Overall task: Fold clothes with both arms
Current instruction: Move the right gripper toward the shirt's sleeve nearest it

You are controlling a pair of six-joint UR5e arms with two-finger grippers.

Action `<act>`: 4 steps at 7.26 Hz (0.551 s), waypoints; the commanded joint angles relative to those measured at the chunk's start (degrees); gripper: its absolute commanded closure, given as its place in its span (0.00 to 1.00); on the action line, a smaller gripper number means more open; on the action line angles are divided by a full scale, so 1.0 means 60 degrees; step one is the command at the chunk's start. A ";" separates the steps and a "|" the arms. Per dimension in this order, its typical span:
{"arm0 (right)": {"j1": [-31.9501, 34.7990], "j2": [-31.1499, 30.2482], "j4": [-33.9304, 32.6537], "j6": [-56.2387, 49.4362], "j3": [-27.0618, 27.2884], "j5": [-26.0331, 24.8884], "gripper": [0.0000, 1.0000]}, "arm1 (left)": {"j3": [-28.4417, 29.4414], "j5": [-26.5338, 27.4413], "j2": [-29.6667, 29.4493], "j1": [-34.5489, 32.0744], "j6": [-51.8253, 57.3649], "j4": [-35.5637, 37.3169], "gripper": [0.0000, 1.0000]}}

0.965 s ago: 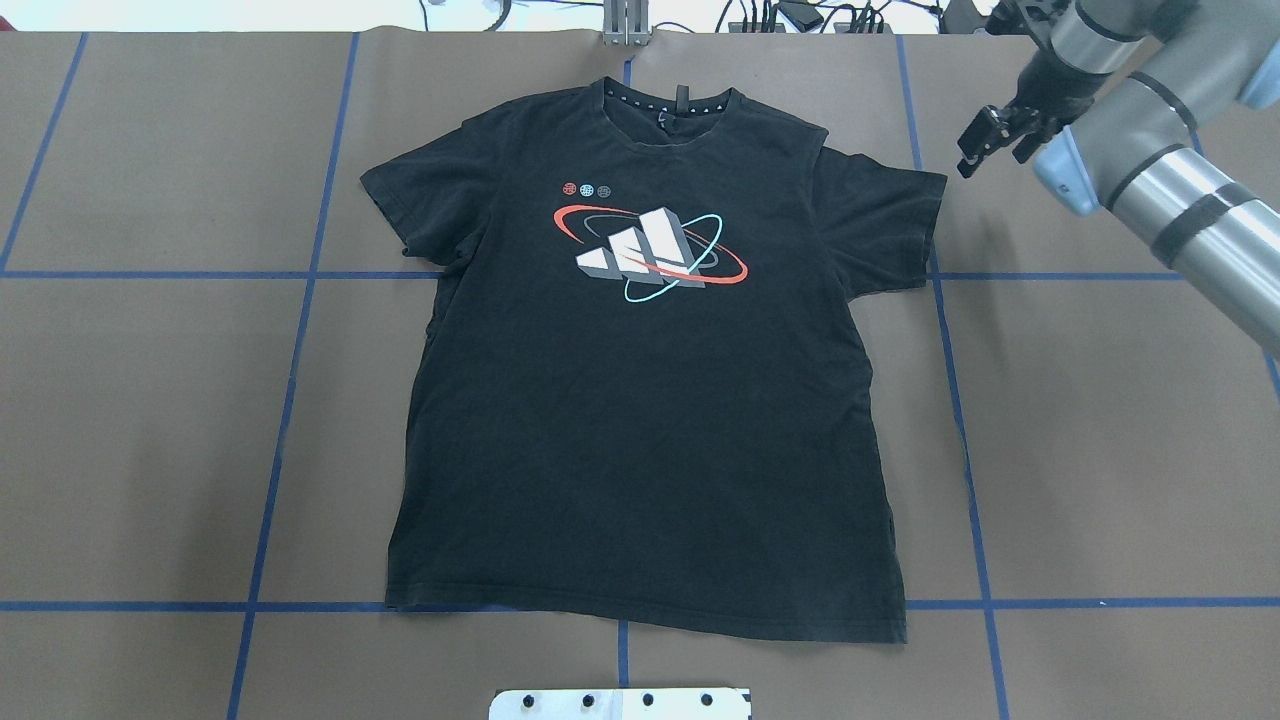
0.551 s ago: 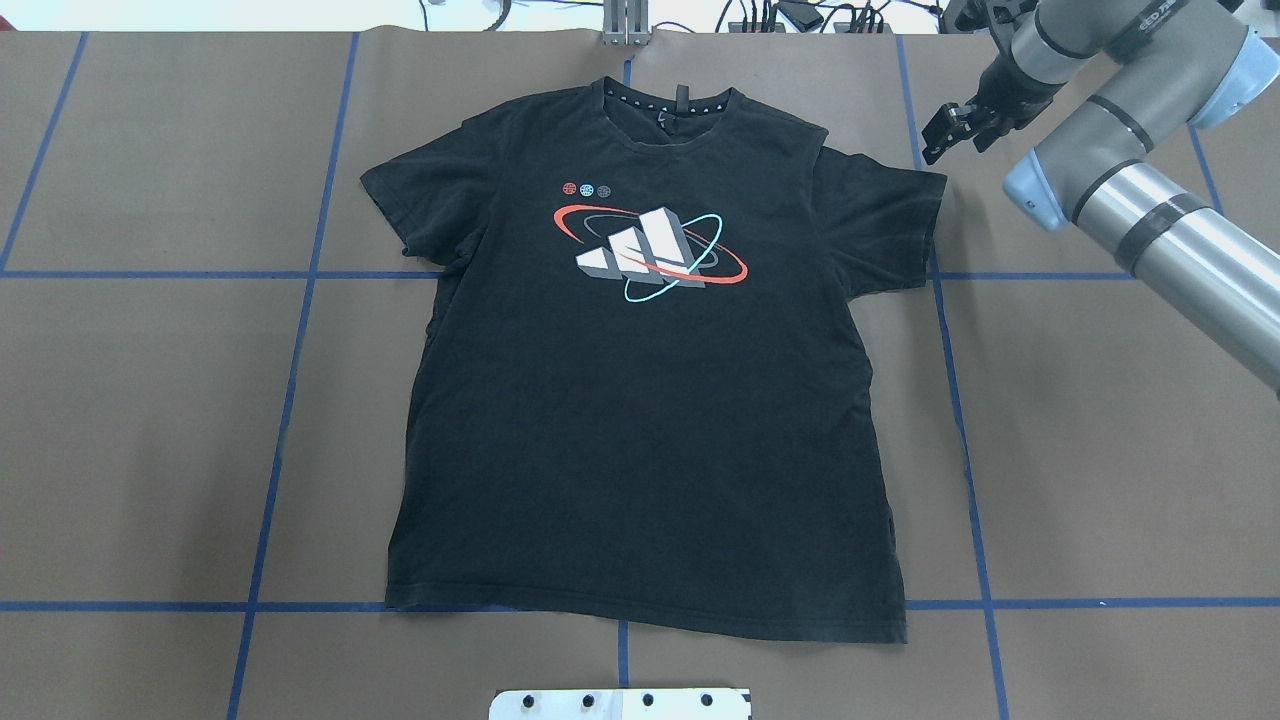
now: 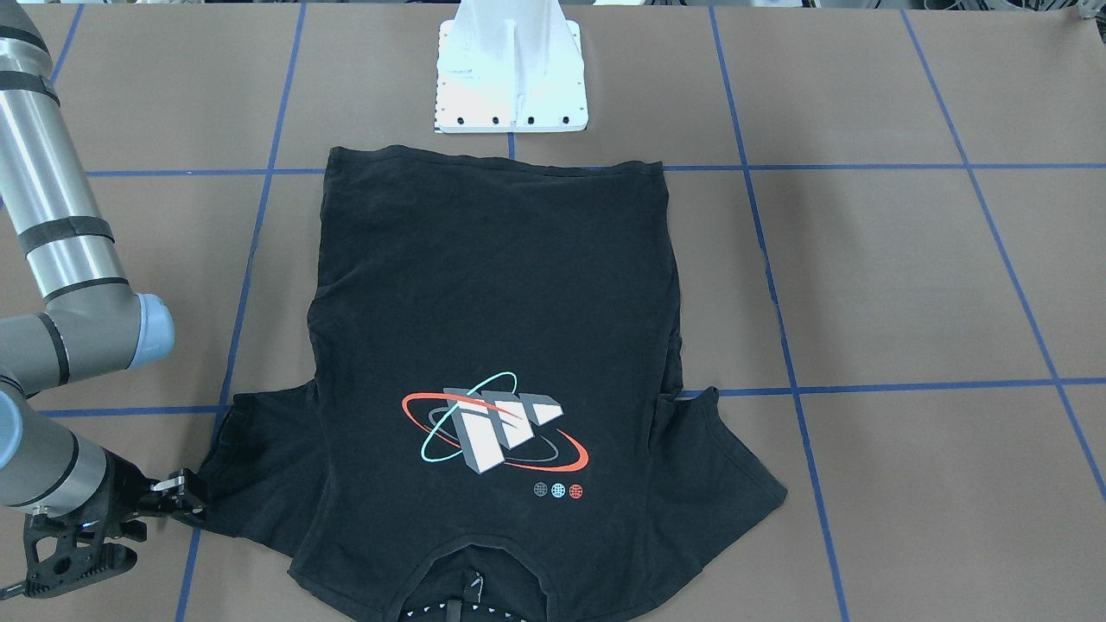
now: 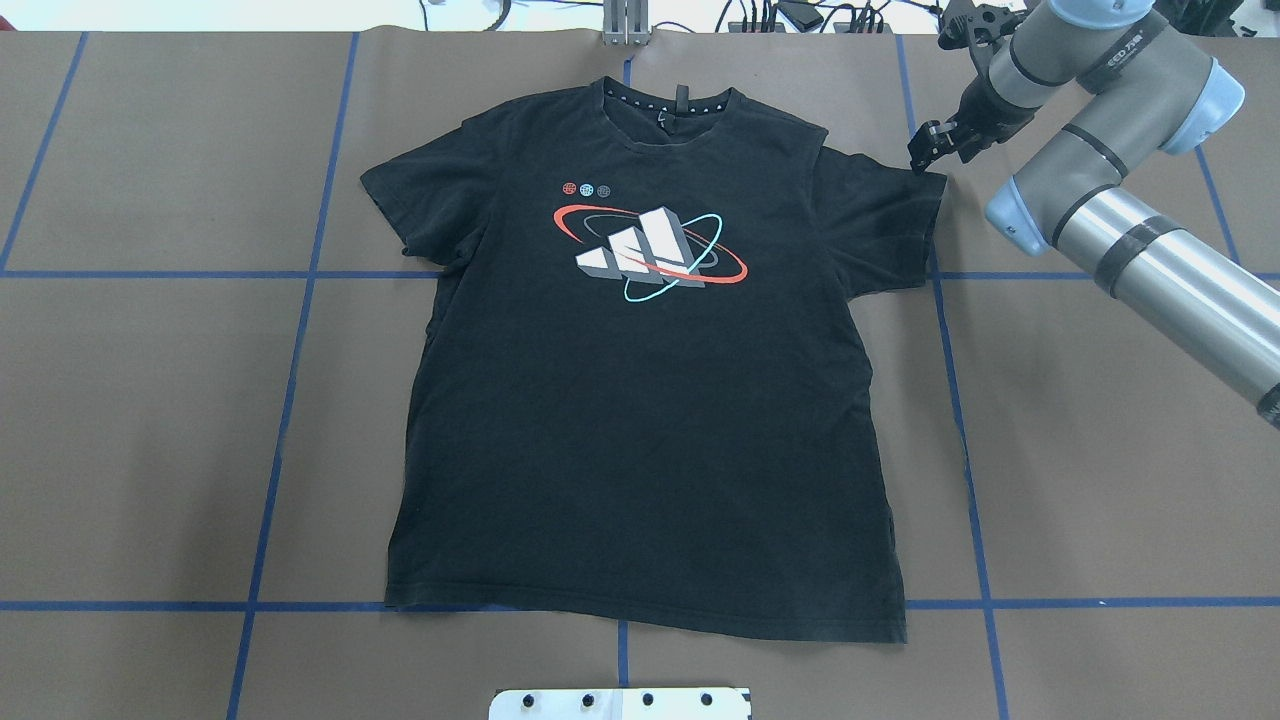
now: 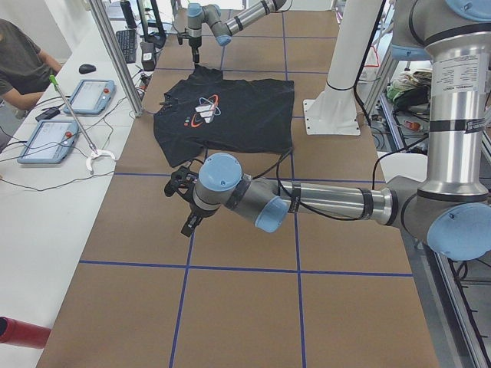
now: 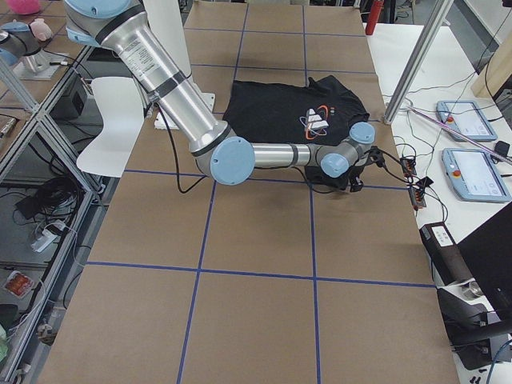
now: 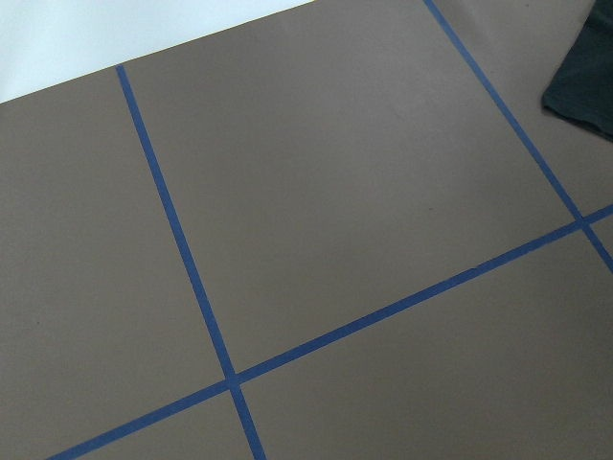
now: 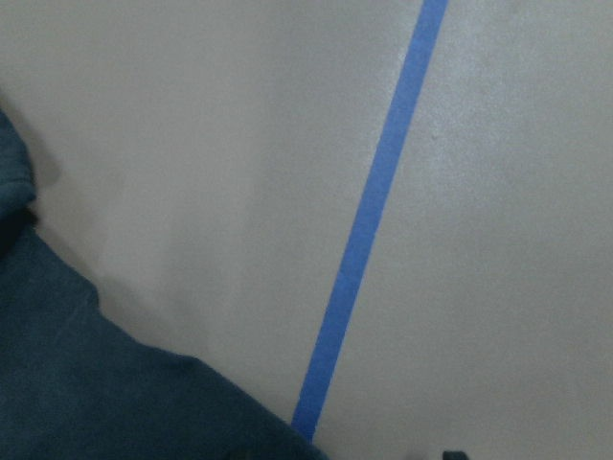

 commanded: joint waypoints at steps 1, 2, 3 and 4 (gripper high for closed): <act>-0.0016 -0.0057 0.0001 0.0142 -0.0005 -0.0004 0.63 | 0.0004 0.0000 0.0000 0.0015 -0.0011 -0.0002 0.00; -0.0016 -0.0072 0.0001 0.0172 -0.0005 0.0011 0.89 | 0.0004 0.0000 0.0000 0.0000 -0.0084 -0.0002 0.00; -0.0016 -0.0086 0.0001 0.0317 -0.0005 0.0011 1.00 | 0.0004 0.0000 0.0000 0.0015 -0.0085 -0.0002 0.00; -0.0016 -0.0087 0.0001 0.0333 -0.0005 0.0011 1.00 | -0.0010 0.0000 0.0000 0.0000 -0.0085 -0.0002 0.00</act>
